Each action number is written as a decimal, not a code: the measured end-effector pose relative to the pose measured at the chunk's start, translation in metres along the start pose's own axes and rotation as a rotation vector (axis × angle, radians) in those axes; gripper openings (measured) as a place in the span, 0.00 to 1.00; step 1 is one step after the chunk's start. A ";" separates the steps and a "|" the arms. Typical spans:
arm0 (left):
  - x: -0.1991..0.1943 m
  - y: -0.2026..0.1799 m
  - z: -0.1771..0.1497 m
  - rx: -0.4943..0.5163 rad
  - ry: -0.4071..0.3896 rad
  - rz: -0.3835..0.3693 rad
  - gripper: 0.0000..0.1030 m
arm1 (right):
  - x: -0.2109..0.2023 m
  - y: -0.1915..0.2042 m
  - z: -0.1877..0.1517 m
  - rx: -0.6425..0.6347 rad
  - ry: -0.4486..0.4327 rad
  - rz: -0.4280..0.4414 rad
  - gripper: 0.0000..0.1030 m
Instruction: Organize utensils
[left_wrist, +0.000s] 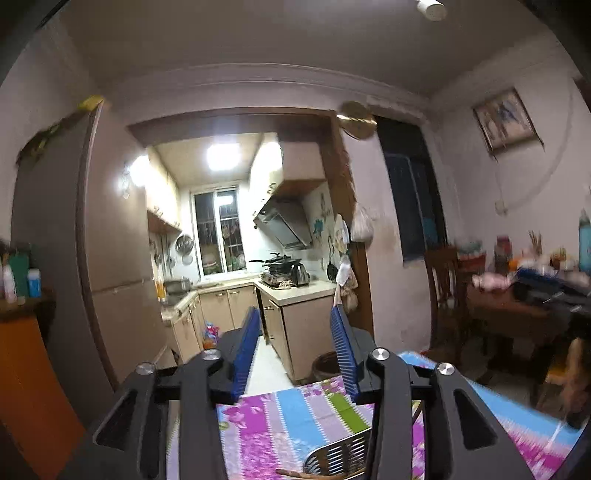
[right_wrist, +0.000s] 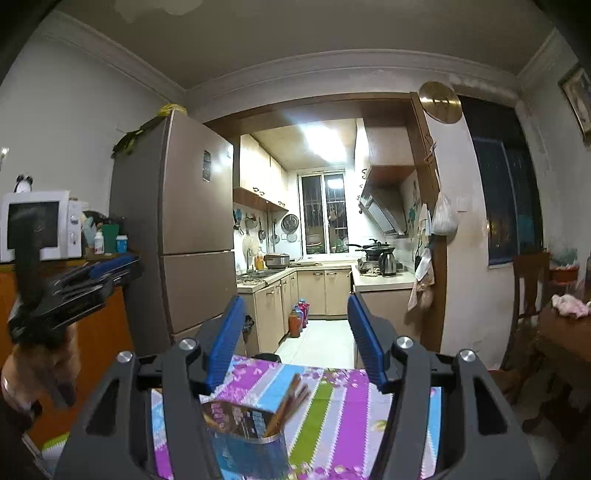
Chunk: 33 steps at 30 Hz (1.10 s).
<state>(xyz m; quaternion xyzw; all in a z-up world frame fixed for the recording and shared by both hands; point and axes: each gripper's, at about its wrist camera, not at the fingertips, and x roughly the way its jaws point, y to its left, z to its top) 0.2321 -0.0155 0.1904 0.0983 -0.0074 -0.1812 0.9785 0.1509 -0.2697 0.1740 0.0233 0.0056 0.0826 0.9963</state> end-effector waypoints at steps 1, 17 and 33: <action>0.009 -0.004 -0.002 0.011 0.025 -0.004 0.17 | -0.006 0.000 -0.003 0.001 0.001 -0.003 0.54; -0.168 -0.029 -0.103 -0.095 0.041 0.212 0.95 | -0.123 0.054 -0.117 -0.146 0.129 -0.193 0.95; -0.177 -0.089 -0.206 -0.114 0.410 0.267 0.95 | -0.131 0.106 -0.185 -0.070 0.295 -0.355 0.95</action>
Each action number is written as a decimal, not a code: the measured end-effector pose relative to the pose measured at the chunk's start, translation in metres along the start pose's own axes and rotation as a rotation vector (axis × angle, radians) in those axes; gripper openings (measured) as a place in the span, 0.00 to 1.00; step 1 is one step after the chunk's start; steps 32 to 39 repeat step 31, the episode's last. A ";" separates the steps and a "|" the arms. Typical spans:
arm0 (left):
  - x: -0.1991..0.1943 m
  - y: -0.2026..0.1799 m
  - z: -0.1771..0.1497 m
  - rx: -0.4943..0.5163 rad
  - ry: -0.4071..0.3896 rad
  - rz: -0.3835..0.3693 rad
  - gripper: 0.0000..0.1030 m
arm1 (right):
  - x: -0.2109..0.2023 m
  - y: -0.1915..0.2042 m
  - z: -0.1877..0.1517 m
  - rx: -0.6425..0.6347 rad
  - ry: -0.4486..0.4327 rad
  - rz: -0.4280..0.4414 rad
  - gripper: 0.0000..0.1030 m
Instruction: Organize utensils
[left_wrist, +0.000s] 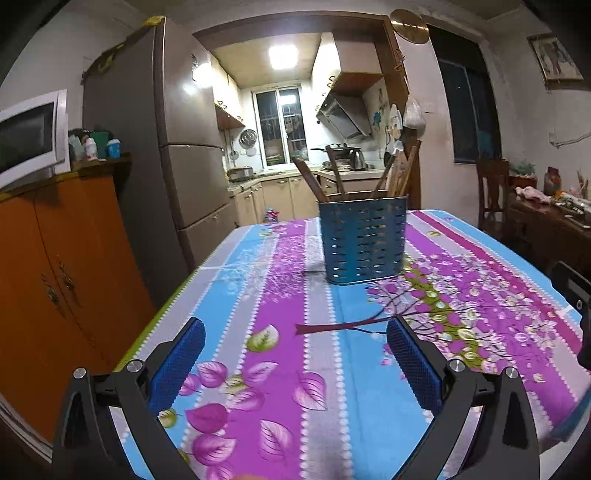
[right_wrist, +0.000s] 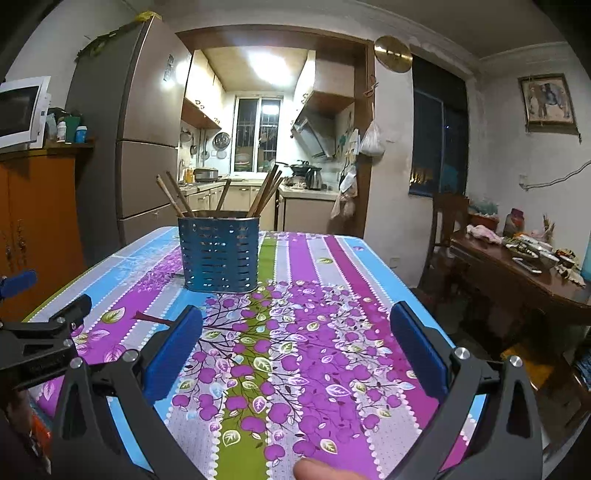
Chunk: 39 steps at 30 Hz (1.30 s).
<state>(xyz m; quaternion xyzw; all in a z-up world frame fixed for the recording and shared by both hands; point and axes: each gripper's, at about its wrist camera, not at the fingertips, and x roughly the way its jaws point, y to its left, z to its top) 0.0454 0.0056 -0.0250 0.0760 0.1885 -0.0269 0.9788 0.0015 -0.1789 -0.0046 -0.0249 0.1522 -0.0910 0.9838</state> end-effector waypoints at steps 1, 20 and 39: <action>-0.001 0.000 0.000 -0.003 -0.002 -0.003 0.95 | 0.000 0.000 0.000 -0.004 -0.002 -0.001 0.95; -0.001 -0.006 0.003 -0.054 0.020 -0.048 0.95 | -0.003 -0.011 -0.002 0.008 -0.006 -0.023 0.95; 0.002 -0.009 0.002 -0.030 0.027 0.002 0.95 | -0.004 -0.012 -0.004 0.009 -0.009 -0.030 0.95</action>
